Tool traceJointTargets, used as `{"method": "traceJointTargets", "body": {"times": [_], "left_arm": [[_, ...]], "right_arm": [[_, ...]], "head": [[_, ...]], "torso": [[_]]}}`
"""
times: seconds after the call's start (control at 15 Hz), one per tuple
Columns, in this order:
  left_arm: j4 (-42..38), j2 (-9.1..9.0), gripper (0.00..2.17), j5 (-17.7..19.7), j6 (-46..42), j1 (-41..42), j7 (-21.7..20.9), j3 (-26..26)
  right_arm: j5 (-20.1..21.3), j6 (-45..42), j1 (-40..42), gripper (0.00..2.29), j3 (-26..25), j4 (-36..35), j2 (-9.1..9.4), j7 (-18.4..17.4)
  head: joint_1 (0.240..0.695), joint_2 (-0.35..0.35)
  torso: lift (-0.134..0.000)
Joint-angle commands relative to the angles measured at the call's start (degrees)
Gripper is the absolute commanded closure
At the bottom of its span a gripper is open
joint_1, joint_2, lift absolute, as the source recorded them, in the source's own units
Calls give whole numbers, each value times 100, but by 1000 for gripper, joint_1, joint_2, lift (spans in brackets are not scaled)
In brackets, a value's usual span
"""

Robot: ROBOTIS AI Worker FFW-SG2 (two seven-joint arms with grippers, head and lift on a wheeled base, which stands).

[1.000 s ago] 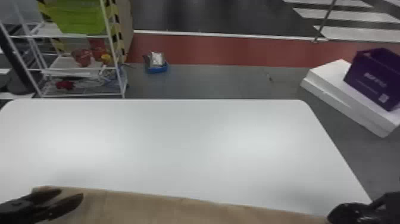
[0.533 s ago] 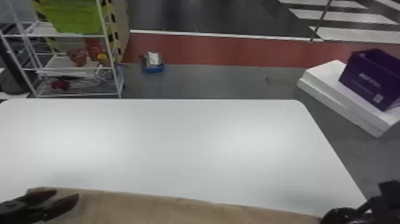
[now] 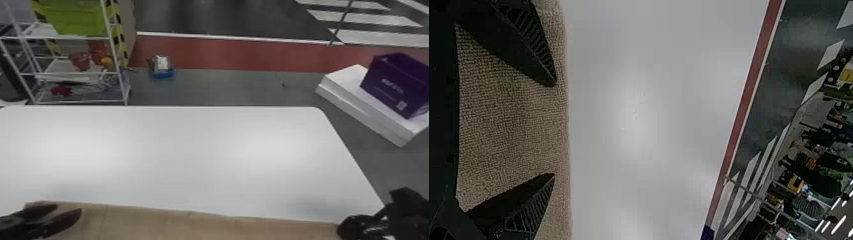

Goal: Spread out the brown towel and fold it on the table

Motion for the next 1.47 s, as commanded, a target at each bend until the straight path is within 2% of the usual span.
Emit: {"method": "traceJointTargets", "body": {"times": [0.0,0.33,0.47,0.6,0.87,1.0,1.4], "left_arm": [[-27,0,87,4,4,-7,-13,6],[-18,9,87,13,4,-15,-5,14],[-71,9,87,13,22,-7,-13,23],[-150,0,87,13,110,11,-84,155],[-150,9,87,22,92,20,-101,252],[-141,9,87,22,92,20,-101,252],[-132,9,87,22,92,11,-93,252]], "right_arm": [[-13,83,-262,1031,-2,3,43,19],[347,101,-789,1031,174,276,61,19],[207,188,-903,1031,236,293,52,19],[-13,206,-683,1031,157,12,-36,19],[-57,83,248,1031,69,-638,-44,19],[-66,83,301,1031,113,-638,-44,19],[259,153,-411,1031,473,-146,17,19]], "head": [[695,-119],[695,-116],[695,-120],[695,-118],[695,-73],[695,-52],[695,-40]], "torso": [[-124],[-124],[-124],[-124],[-124],[-124],[-124]]}}
